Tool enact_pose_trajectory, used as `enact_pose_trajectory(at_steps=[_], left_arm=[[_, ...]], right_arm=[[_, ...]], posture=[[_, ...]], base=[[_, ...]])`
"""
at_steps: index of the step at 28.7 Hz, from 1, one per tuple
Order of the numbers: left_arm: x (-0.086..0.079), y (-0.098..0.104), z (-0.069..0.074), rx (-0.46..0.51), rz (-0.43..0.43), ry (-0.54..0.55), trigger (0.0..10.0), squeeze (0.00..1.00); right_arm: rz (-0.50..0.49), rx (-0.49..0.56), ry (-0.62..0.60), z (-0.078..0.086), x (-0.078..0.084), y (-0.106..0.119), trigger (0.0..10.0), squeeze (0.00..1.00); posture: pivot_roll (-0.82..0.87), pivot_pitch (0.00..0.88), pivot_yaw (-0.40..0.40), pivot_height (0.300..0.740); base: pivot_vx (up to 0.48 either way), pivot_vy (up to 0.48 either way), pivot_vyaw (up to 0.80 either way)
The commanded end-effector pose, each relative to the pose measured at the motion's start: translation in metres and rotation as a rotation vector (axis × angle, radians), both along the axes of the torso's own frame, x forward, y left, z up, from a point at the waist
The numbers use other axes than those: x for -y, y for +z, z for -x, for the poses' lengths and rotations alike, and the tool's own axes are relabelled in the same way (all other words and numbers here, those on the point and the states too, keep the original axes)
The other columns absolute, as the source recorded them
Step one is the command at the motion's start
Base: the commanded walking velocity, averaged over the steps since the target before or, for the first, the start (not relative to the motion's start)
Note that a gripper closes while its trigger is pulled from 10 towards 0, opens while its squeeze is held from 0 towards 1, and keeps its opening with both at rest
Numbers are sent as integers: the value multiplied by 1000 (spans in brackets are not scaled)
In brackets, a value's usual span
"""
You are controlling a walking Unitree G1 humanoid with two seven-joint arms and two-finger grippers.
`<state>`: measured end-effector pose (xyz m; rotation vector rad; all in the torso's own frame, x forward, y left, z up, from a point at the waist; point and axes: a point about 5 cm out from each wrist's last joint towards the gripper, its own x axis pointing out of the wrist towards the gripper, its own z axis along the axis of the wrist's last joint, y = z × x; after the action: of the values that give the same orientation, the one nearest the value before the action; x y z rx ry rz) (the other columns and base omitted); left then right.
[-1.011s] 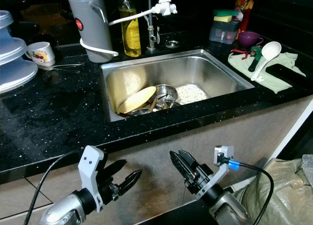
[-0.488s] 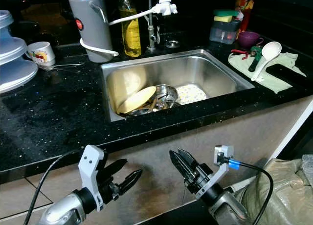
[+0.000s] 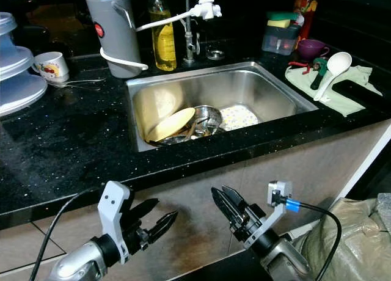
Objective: Kitchen organization
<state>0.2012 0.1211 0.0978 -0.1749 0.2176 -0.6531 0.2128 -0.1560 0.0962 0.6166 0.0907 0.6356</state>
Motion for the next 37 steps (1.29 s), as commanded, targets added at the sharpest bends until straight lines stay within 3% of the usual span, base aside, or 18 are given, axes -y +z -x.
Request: enact_pose_trajectory(at_steps=[1, 37], left_arm=[[-3, -1, -1, -10, 6, 10, 10000, 0], [0, -1, -3, -16, 17, 21, 10000, 0]], right_arm=[[-7, -13, 18, -1, -3, -2, 10000, 0], [-10, -22, 29, -4, 0, -2, 10000, 0]], posture=[[-92, 0, -6, 740], [-94, 0, -17, 740]], base=[[0, 0, 0], [0, 0, 0]])
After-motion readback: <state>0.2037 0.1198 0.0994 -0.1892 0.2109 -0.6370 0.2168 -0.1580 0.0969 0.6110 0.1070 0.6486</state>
